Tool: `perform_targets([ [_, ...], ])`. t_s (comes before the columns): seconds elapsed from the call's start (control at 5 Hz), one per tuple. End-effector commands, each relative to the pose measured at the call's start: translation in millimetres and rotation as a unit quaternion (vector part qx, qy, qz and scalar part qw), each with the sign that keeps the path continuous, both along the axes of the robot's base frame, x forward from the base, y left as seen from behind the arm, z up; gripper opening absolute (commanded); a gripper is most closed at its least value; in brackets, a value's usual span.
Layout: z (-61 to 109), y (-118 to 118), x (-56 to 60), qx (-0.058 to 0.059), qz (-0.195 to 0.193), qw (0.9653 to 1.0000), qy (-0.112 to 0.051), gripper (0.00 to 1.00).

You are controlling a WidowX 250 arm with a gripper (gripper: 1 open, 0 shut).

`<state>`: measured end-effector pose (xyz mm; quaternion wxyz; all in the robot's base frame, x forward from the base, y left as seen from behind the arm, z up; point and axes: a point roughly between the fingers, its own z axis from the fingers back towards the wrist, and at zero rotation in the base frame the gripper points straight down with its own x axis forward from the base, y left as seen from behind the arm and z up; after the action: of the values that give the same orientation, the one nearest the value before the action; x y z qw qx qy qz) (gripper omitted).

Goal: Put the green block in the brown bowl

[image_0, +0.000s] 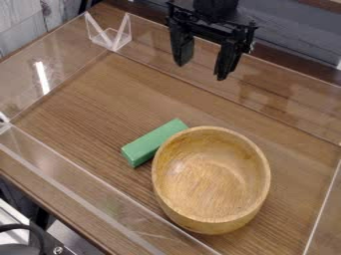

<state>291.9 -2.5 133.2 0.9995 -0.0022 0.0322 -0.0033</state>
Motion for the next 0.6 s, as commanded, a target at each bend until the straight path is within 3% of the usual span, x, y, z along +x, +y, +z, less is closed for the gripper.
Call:
perform_targets([
  [0.0, -10.3, 9.7, -14.0, -0.002, -0.076, 0.9971, 0.003, 1.0],
  [0.2, -26.6, 18.5, -38.5, -0.003, -0.161, 0.987, 0.006, 1.0],
  [0.4, -30.4, 25.5, -57.4, -0.001, -0.197, 0.9802, -0.016, 1.0],
])
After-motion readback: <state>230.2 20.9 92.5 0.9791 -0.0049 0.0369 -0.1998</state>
